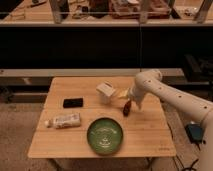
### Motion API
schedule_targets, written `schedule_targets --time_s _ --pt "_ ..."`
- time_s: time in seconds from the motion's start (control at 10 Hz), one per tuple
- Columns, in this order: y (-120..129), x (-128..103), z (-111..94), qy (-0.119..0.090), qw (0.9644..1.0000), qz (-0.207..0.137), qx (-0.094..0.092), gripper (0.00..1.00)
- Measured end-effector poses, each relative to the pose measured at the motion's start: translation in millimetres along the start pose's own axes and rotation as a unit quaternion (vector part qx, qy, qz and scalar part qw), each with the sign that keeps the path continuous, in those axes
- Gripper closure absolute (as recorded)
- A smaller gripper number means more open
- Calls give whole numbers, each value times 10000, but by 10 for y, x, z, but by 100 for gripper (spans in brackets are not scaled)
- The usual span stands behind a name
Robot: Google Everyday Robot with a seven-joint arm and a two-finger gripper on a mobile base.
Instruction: Place the pepper in the ceramic bowl
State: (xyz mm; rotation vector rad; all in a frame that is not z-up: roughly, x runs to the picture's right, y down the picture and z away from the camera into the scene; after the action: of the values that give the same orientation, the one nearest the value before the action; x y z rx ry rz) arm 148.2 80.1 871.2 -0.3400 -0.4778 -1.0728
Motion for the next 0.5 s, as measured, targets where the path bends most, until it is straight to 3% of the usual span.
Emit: schedule_targets --time_s 0.3,0.5 --pt "7 84 164 -1 9999 16 -143 20" --pt "-28 86 291 -53 9993 -133 -344 20"
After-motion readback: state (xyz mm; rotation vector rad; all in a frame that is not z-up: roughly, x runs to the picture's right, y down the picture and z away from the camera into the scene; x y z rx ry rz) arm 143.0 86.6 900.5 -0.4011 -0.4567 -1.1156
